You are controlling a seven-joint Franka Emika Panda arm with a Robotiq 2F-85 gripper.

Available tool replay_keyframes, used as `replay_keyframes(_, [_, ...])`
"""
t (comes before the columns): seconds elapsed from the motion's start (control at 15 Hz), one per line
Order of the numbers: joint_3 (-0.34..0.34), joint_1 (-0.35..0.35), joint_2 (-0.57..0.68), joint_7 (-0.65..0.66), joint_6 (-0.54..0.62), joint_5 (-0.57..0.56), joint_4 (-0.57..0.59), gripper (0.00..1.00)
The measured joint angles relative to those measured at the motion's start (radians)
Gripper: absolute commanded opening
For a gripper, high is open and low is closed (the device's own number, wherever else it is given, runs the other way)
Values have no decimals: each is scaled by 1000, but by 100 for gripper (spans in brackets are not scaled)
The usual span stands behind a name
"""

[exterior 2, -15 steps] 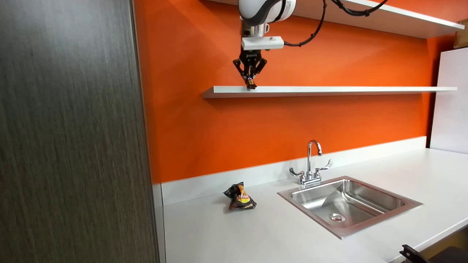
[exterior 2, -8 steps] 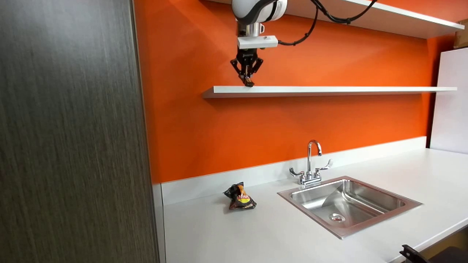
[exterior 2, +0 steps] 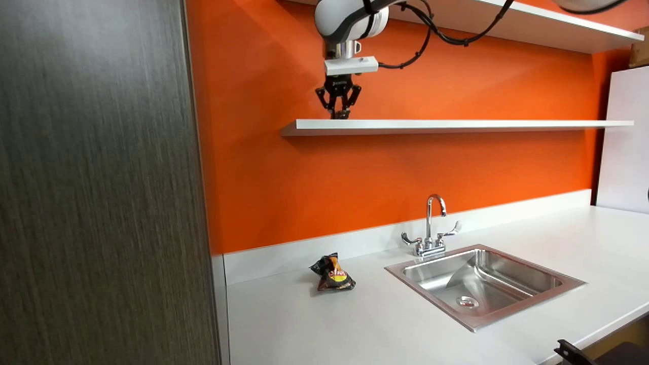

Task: Put the sneakers bar on the bottom shelf

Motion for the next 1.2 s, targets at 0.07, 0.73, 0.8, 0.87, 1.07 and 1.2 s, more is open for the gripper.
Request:
replay_keyframes(0.07, [-2, 3, 5, 0, 0, -3, 4, 74])
replay_keyframes(0.73, [-1, 8, -50, 10, -17, -4, -9, 100])
replay_keyframes(0.8, [0, 11, -71, 12, -27, 0, -25, 100])
replay_keyframes(0.87, [2, 16, -95, 15, -38, 5, -45, 100])
replay_keyframes(1.07, [11, 34, -179, 28, -79, 41, -124, 100])
replay_keyframes(1.2, [17, 45, -242, 41, -101, 75, -192, 100])
